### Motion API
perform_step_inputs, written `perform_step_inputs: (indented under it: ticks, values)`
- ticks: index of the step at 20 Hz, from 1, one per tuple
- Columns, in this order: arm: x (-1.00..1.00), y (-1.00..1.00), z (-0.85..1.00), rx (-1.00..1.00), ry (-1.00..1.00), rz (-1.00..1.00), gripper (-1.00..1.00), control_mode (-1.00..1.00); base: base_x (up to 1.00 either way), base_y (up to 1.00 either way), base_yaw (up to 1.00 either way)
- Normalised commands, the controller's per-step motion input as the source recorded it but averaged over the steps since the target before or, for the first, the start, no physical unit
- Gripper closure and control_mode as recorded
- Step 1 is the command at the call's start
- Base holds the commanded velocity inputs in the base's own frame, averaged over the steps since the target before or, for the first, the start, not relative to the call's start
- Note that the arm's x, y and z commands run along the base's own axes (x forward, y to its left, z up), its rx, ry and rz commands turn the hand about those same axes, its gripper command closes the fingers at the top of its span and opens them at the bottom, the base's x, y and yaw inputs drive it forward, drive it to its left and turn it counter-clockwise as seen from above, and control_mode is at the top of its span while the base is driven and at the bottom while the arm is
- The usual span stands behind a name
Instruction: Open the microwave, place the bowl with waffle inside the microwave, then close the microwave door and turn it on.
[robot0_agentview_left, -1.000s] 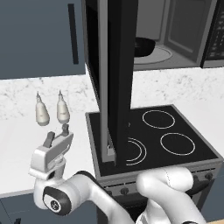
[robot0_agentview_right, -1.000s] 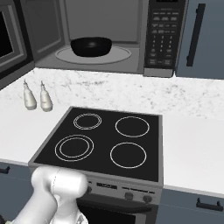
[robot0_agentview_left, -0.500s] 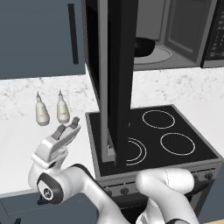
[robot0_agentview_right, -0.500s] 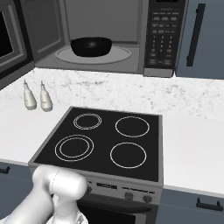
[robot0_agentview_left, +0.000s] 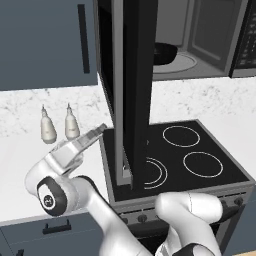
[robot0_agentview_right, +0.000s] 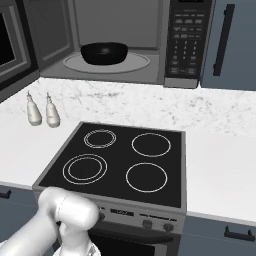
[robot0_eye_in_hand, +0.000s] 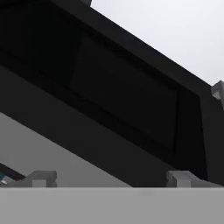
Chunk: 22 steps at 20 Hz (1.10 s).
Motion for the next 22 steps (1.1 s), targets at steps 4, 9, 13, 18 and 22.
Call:
perform_step_inputs:
  ticks: [4,9,13,18,22]
  values:
    - [-0.24,-0.62,0.26,0.27,-0.03,0.0,-1.0,-1.0,0.0,0.0,0.0]
    - [-0.26,-0.67,0.1,0.25,-0.06,0.0,-1.0,-1.0,0.0,0.0,0.0]
    - [-0.17,-0.76,0.14,0.26,-0.05,0.0,-1.0,-1.0,0.0,0.0,0.0]
    - [-0.02,-0.85,0.06,0.26,-0.09,0.06,-1.0,-1.0,0.0,0.0,0.0]
    - [0.0,-0.85,0.06,0.28,-0.09,0.16,-1.0,-1.0,0.0,0.0,0.0]
